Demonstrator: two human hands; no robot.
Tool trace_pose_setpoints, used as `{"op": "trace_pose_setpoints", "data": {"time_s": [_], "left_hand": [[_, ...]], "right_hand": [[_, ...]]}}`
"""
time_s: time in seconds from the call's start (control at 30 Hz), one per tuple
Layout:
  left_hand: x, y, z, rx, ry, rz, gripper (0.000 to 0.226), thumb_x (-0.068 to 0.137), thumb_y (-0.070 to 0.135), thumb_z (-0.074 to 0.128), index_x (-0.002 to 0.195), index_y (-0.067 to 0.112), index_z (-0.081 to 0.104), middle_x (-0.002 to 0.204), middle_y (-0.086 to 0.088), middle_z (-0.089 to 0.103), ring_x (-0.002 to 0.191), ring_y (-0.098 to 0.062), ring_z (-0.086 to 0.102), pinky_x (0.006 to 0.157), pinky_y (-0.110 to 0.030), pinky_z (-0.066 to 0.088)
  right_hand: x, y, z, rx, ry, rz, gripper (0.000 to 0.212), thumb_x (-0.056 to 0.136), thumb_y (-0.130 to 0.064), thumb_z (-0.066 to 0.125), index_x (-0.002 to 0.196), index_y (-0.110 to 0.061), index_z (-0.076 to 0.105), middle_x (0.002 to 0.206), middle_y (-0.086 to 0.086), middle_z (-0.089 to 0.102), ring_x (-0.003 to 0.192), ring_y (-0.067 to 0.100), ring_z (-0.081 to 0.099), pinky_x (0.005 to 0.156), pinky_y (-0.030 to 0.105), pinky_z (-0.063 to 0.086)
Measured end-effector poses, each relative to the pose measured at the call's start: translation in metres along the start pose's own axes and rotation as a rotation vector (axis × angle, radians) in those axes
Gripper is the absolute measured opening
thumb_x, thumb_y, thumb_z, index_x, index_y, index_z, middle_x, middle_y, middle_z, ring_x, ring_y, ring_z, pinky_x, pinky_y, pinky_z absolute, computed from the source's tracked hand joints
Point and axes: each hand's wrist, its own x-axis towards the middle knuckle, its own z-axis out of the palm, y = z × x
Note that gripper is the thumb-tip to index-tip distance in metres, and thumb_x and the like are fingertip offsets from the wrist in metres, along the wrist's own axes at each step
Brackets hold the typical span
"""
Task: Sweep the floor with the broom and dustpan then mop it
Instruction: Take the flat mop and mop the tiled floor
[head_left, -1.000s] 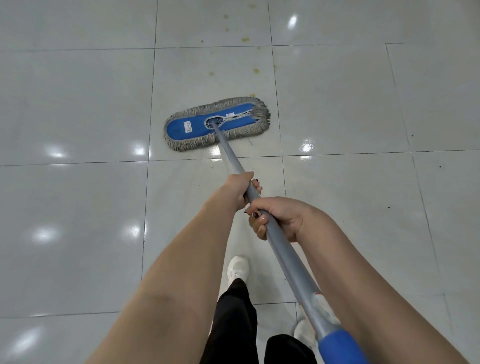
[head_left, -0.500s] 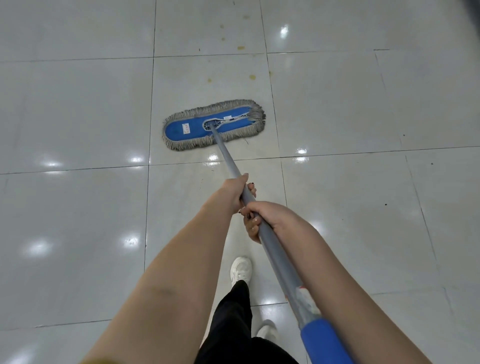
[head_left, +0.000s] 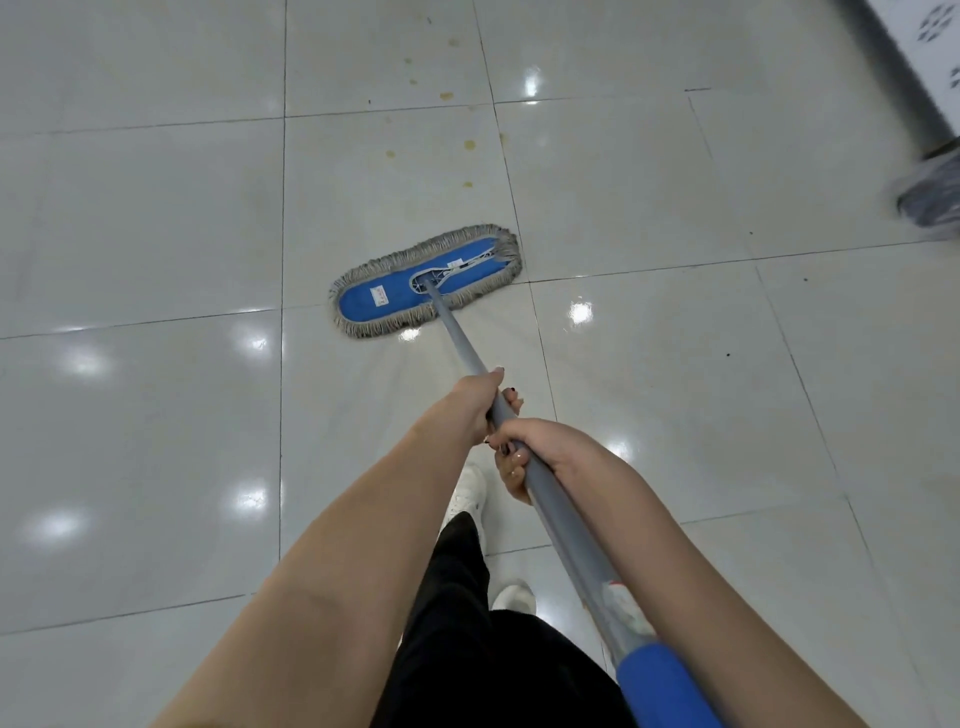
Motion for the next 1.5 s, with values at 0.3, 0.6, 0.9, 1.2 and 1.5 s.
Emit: {"op": "trace_pose_setpoints", "data": {"time_s": [0.3, 0.6, 0.9, 1.2, 1.5], "left_hand": [[-0.018, -0.045, -0.003, 0.012, -0.029, -0.057, 0.031, 0.099, 0.031, 0.046, 0.079, 0.008, 0.041, 0.059, -0.004, 0.046, 0.043, -0.014, 0.047, 0.040, -0.021, 0.040], [0.010, 0.015, -0.014, 0.008, -0.050, -0.064, 0.030, 0.099, 0.031, 0.046, 0.080, 0.009, 0.040, 0.057, -0.002, 0.044, 0.036, -0.013, 0.046, 0.045, -0.024, 0.040], [0.055, 0.155, -0.027, 0.106, -0.104, -0.093, 0.029, 0.100, 0.029, 0.043, 0.080, 0.009, 0.039, 0.060, -0.002, 0.043, 0.049, -0.014, 0.044, 0.048, -0.026, 0.040], [0.106, 0.255, -0.025, 0.217, -0.110, -0.062, 0.022, 0.101, 0.029, 0.039, 0.102, 0.007, 0.038, 0.061, -0.003, 0.044, 0.046, -0.014, 0.048, 0.045, -0.023, 0.042], [0.158, 0.369, 0.006, 0.272, -0.103, -0.038, 0.022, 0.101, 0.031, 0.038, 0.104, 0.010, 0.038, 0.061, 0.000, 0.045, 0.048, -0.012, 0.049, 0.041, -0.017, 0.042]], "right_hand": [[-0.016, 0.050, -0.015, 0.077, -0.024, -0.028, 0.034, 0.096, -0.020, 0.051, 0.064, -0.011, 0.042, 0.035, -0.005, 0.039, 0.022, 0.001, 0.037, 0.027, 0.010, 0.032], [0.015, -0.012, 0.020, -0.003, 0.029, 0.023, 0.035, 0.095, -0.024, 0.053, 0.064, -0.012, 0.042, 0.035, -0.005, 0.040, 0.021, 0.002, 0.035, 0.027, 0.010, 0.030], [0.053, -0.130, 0.084, 0.084, 0.025, 0.007, 0.035, 0.095, -0.025, 0.053, 0.064, -0.013, 0.041, 0.037, -0.005, 0.039, 0.022, 0.002, 0.034, 0.027, 0.009, 0.030], [0.085, -0.224, 0.126, 0.134, 0.046, -0.028, 0.037, 0.097, -0.032, 0.051, 0.067, -0.012, 0.042, 0.036, -0.004, 0.040, 0.022, 0.002, 0.033, 0.027, 0.009, 0.029], [0.116, -0.352, 0.139, 0.116, 0.020, -0.017, 0.035, 0.096, -0.030, 0.053, 0.067, -0.015, 0.041, 0.036, -0.004, 0.039, 0.022, 0.003, 0.034, 0.027, 0.009, 0.029]]}}
